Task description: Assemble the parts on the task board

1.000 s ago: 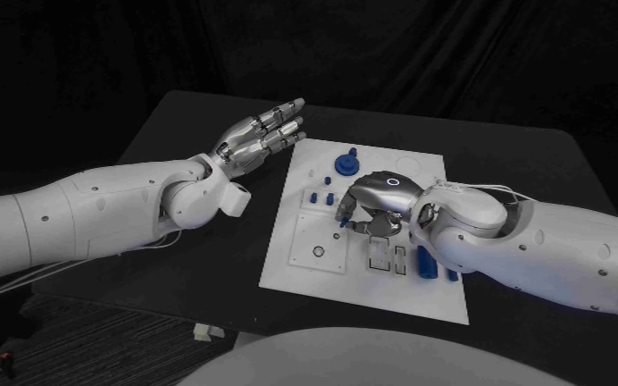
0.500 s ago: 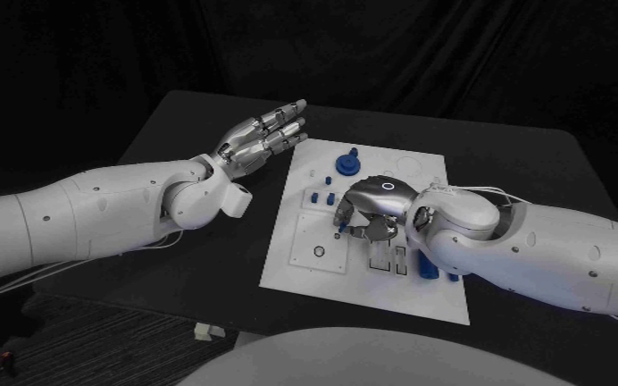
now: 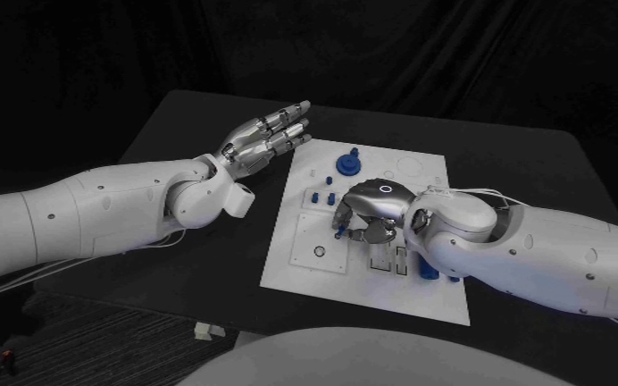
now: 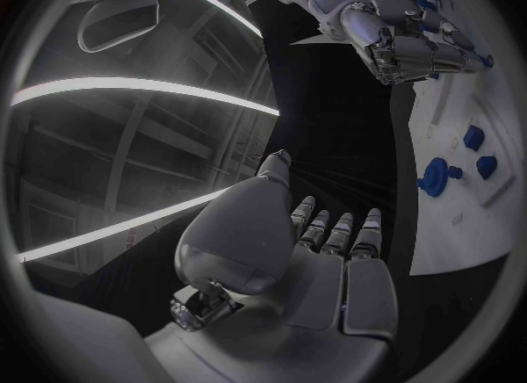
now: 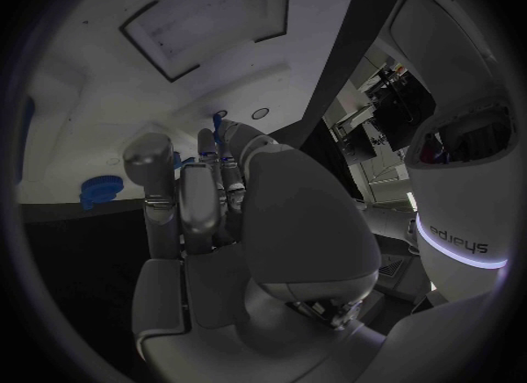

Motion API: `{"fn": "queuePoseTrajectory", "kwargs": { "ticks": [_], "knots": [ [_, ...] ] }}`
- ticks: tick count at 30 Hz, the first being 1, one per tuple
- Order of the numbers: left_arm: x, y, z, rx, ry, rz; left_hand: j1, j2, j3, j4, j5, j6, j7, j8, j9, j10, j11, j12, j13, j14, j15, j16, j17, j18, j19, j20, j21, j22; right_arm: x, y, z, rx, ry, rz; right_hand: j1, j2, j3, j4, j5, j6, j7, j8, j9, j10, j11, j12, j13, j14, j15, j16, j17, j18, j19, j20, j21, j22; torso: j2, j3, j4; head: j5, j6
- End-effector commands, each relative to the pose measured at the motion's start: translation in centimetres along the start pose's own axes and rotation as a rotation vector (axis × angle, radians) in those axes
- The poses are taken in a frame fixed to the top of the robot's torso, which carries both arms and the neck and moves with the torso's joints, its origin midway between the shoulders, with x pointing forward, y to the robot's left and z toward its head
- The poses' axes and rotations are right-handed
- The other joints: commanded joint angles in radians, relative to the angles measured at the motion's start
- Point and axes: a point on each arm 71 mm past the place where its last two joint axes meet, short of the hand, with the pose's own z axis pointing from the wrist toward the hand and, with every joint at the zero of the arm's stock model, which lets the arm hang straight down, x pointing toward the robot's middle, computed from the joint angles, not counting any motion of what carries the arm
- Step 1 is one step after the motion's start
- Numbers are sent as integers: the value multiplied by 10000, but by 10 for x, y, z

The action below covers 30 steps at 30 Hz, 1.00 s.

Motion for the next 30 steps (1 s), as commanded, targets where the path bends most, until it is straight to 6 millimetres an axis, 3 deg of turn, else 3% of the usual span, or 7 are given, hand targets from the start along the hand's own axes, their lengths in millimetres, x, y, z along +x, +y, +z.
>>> {"fn": "queuePoseTrajectory", "kwargs": {
  "ticks": [1, 11, 17, 30],
  "knots": [
    [2, 0, 1, 35, 161, -141, 5, 95, 7, -56, 2, -9, 48, 23, 9, 3, -3, -19, -12, -5, 79, -36, -15, 100, -17, 73, 6, 16, 5, 0, 0, 113, 283, -28, 13, -102, 10, -75, -65, 84, -13, -60, -3, 61, 9, -53, 14, 199, -1, 28, 8, -200, 78, 1, 63, 1154, -7, -10, -17, 4, -2],
    [2, 2, 2, 8, 186, -160, -3, 133, 29, -62, 7, 102, 138, 47, 26, 4, -29, -12, -11, -5, 144, -36, -15, 100, -11, 114, 10, 21, 8, -2, 1, 173, 379, -3, 45, -103, 27, -111, -61, 87, -14, -70, -4, 95, 1, -44, 25, 186, -8, 8, -22, -199, 78, -3, 82, 1155, -14, 7, 21, -64, -2],
    [2, 3, 2, -20, 186, -165, -6, 142, 33, -61, 9, 108, 145, 49, 27, 3, -32, -13, -11, -5, 149, -36, -15, 100, -10, 119, 11, 23, 9, 0, 1, 132, 399, 13, 56, -100, 34, -122, -58, 89, -13, -73, -4, 111, -2, -39, 31, 182, -10, 9, -24, -197, 75, -5, 82, 1153, -24, -3, -17, -30, -2],
    [2, 4, 2, -82, 189, -173, -6, 148, 37, -63, 11, 106, 154, 49, 26, 1, -37, -17, -12, -5, 155, -36, -15, 100, -11, 124, 10, 19, 10, 2, 2, 52, 459, 24, 67, -110, 38, -144, -77, 64, -2, -97, -12, 114, 5, -44, 37, 164, -9, -15, -54, -194, 63, -7, 72, 1149, -24, 7, -10, -15, -2]
  ]
}}
